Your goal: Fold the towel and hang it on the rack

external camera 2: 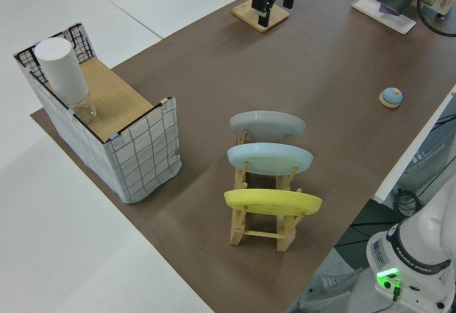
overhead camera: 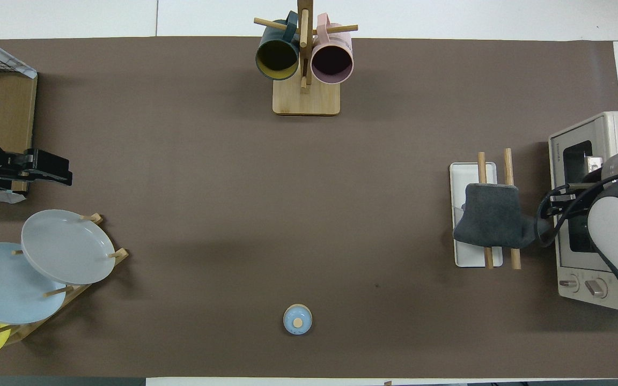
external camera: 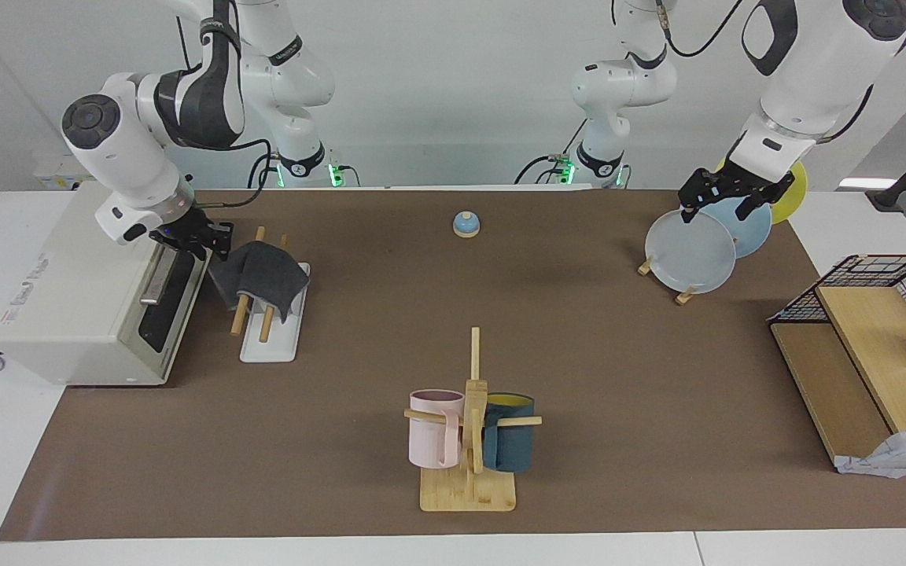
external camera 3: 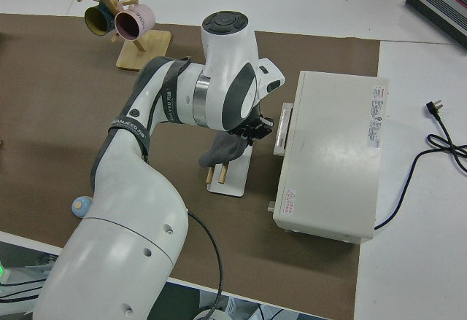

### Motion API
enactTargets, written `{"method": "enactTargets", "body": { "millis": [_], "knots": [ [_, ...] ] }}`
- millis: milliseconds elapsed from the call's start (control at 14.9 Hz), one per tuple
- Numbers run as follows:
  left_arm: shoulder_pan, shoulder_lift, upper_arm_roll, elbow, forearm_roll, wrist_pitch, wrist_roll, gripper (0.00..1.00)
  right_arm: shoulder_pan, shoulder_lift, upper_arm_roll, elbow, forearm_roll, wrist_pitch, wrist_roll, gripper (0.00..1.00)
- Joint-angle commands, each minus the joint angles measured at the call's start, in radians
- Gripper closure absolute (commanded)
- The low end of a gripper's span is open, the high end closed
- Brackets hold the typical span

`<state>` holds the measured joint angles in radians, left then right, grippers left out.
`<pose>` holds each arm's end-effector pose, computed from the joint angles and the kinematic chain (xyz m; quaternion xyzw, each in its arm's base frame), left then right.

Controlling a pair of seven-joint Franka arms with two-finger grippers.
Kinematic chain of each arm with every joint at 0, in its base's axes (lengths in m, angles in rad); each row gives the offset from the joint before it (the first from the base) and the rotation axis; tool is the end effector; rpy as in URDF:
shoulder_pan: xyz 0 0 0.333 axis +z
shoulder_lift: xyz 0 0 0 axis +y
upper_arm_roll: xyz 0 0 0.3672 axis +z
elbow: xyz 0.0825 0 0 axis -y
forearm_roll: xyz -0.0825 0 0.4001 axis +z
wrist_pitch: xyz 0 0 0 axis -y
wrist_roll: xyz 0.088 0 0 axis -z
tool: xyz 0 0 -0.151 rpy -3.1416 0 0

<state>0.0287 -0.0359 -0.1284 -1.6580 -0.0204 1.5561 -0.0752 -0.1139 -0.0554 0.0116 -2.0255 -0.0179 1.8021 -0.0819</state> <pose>0.5478 -0.0591 0.6082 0.9993 -0.0119 -0.0337 0.0050 0.5213 -0.0557 0.4611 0.9964 -0.0074 -0.0844 0.0011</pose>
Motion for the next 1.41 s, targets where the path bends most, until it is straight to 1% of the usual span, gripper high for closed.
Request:
{"method": "enactTargets", "body": {
  "millis": [0, 202, 269, 336, 470, 538, 806, 874, 1008, 1142, 1209, 1344],
  "knots": [
    [-0.009, -0.01, 0.01, -0.014, 0.022, 0.018, 0.005, 0.0, -0.015, -0.017, 0.011, 0.019, -0.014, 0.011, -0.045, 0.0],
    [-0.007, -0.01, 0.01, -0.014, 0.022, 0.018, 0.005, 0.0, -0.006, -0.018, 0.022, 0.097, -0.011, -0.023, -0.044, 0.0],
    [-0.007, -0.01, 0.01, -0.014, 0.022, 0.018, 0.005, 0.0, -0.003, -0.02, 0.027, 0.137, -0.008, -0.048, -0.041, 0.0],
    [-0.007, -0.01, 0.01, -0.014, 0.022, 0.018, 0.005, 0.0, 0.002, -0.015, 0.04, 0.196, -0.007, -0.096, -0.038, 0.0],
    [-0.007, -0.01, 0.01, -0.014, 0.022, 0.018, 0.005, 0.0, 0.008, 0.028, 0.044, 0.371, 0.002, -0.26, -0.038, 0.0],
    [-0.007, -0.01, 0.01, -0.014, 0.022, 0.018, 0.003, 0.0, 0.013, 0.032, 0.044, 0.399, 0.003, -0.279, -0.036, 0.0],
    [-0.007, -0.01, 0.01, -0.014, 0.022, 0.016, 0.005, 0.0, 0.074, 0.037, 0.041, 0.43, -0.014, -0.282, -0.029, 0.0],
    [-0.007, -0.01, 0.01, -0.014, 0.022, 0.018, 0.003, 0.0, 0.075, 0.037, 0.042, 0.432, -0.013, -0.297, -0.006, 0.0],
    [-0.007, -0.01, 0.01, -0.014, 0.022, 0.016, 0.003, 0.0, 0.072, 0.032, 0.044, 0.42, -0.001, -0.305, 0.031, 0.0],
    [-0.007, -0.01, 0.01, -0.014, 0.022, 0.016, 0.005, 0.0, 0.092, 0.014, 0.042, 0.41, -0.001, -0.338, 0.04, 0.0],
    [-0.007, -0.01, 0.01, -0.014, 0.022, 0.016, 0.003, 0.0, 0.109, 0.014, 0.033, 0.409, -0.001, -0.334, 0.042, 0.0],
    [-0.007, -0.01, 0.01, -0.014, 0.022, 0.016, 0.003, 0.0, 0.111, 0.019, 0.03, 0.412, -0.01, -0.308, 0.068, 0.0]
  ]
}}
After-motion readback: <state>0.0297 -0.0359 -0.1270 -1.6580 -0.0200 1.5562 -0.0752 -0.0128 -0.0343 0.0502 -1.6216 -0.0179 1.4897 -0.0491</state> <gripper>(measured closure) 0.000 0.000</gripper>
